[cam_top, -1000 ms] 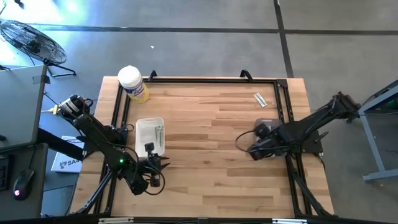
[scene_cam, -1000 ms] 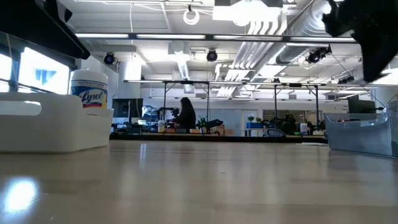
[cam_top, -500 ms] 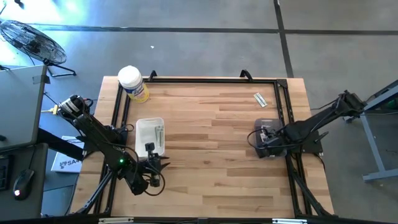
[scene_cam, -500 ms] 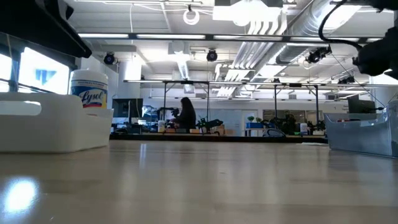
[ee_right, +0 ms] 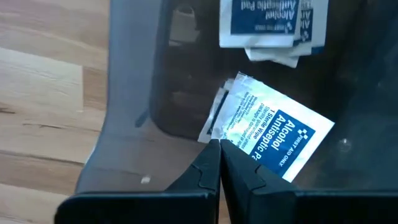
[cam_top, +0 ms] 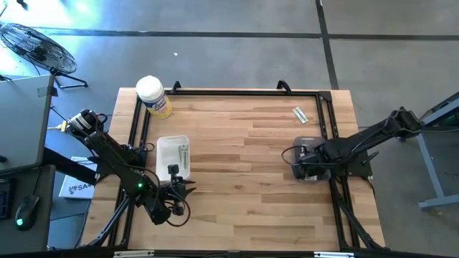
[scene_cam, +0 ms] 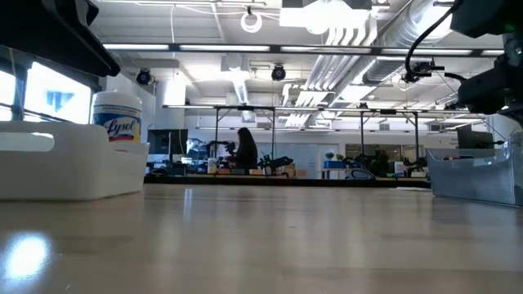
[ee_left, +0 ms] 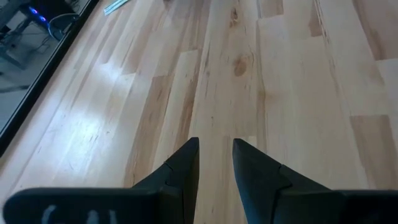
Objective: Pick & Place First Aid Supplies
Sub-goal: Put the blue alcohol pad into the black bin
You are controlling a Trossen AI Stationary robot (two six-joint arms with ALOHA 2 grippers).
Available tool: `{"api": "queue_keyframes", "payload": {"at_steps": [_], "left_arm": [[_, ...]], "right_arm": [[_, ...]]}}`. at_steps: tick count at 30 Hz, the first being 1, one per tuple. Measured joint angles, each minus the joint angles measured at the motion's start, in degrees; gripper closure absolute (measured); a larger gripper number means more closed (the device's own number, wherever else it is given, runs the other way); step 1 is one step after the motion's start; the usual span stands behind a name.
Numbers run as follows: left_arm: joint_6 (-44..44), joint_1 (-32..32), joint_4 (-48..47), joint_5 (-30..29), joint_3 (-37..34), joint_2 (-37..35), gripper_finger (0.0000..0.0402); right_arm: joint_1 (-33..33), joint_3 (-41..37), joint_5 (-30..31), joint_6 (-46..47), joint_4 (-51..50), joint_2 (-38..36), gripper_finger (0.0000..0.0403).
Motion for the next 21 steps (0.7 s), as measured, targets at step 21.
{"api": "queue_keyframes", "payload": {"at_steps": [21], "left_arm": [[3.02, 0.00, -0.42, 4.30, 0.02, 0.02, 0.0307]], "right_arm": [[-3.70, 0.00, -6.05, 1.63, 2.94, 6.55, 0.0401]]}}
